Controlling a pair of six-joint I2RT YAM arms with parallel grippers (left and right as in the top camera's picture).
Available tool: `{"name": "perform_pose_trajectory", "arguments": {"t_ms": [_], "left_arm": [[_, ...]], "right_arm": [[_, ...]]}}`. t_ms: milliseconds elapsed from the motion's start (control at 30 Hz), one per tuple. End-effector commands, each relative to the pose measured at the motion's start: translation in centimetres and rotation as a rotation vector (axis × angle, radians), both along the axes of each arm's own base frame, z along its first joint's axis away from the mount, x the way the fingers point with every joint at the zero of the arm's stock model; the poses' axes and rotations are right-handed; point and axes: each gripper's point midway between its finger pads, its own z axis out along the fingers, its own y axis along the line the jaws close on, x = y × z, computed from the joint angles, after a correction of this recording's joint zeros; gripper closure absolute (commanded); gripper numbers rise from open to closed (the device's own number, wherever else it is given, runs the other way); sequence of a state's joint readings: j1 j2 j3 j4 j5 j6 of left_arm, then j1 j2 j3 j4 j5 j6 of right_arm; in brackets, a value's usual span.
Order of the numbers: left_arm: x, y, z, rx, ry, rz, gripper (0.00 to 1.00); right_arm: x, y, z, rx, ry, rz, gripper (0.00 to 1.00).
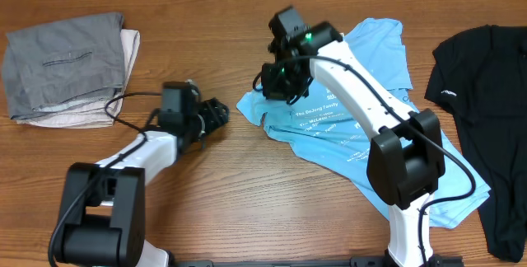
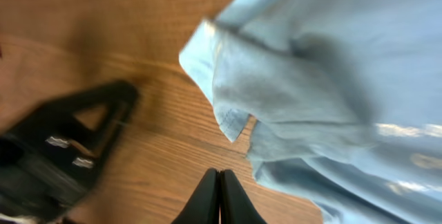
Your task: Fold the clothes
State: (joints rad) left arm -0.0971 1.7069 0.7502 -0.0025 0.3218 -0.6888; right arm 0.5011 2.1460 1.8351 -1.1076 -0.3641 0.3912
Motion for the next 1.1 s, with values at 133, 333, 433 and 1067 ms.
{"name": "perform_pose_trajectory", "arguments": {"t_ms": [133,333,433,1067], "left_arm": [[-1.4,3.0,-0.9,-0.04,0.091,0.057,0.3],[-2.2,3.1,-1.4,-0.005,0.105,0.004,0.25],[-2.4,3.2,-1.5,0.006,0.108,-0.008,0.25],[-3.8,3.1,-2.1,0.066,0.124,-0.124,0.12]], "right_arm": [[-3.0,2.6,-2.2,0.105,0.083,0.01,0.82],[-3.8,2.9,-3.5,0.063,0.088,-0.007,0.81],[-3.7,3.2,-3.9,0.018,0.043,0.001,0.81],[-2.3,2.0,-6.2,-0.156,-0.029,-0.145,0.71]]}}
